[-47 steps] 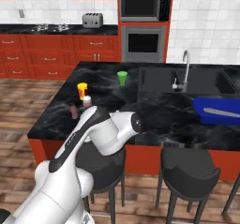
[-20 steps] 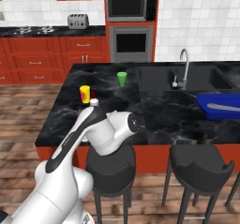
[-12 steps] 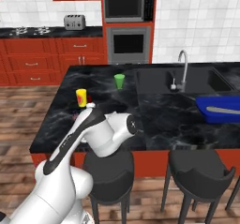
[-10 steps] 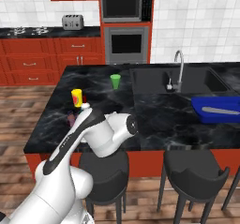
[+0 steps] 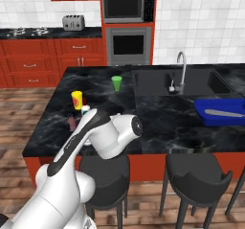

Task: Place the drinks on the dining counter in a tight cluster.

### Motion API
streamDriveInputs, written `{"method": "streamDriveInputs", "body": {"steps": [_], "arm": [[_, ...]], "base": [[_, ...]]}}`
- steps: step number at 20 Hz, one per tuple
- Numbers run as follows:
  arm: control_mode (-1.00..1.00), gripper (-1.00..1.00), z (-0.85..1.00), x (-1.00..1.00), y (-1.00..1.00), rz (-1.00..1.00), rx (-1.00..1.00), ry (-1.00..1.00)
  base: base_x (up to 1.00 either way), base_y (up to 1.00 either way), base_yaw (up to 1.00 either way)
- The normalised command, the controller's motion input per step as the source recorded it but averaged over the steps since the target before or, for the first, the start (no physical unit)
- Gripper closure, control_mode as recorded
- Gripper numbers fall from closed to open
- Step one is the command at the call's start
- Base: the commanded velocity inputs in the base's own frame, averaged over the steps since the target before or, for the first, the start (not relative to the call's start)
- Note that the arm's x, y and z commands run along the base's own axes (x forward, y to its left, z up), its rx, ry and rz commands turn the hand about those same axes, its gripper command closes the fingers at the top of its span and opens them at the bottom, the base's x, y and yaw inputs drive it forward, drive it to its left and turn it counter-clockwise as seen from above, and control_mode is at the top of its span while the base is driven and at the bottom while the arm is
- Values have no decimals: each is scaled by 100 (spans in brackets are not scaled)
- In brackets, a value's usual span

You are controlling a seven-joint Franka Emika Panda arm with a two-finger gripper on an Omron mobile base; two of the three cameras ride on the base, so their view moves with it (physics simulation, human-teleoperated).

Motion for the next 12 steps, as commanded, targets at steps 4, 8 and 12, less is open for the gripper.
{"method": "streamDriveInputs", "body": {"steps": [4, 8, 12], "arm": [[100, 100, 0, 0, 0, 0, 0, 0], [-100, 100, 0, 10, 0, 0, 0, 6], [-100, 100, 3, 65, -9, 8, 0, 28]], "base": [[0, 0, 0], [13, 0, 0], [0, 0, 0]]}}
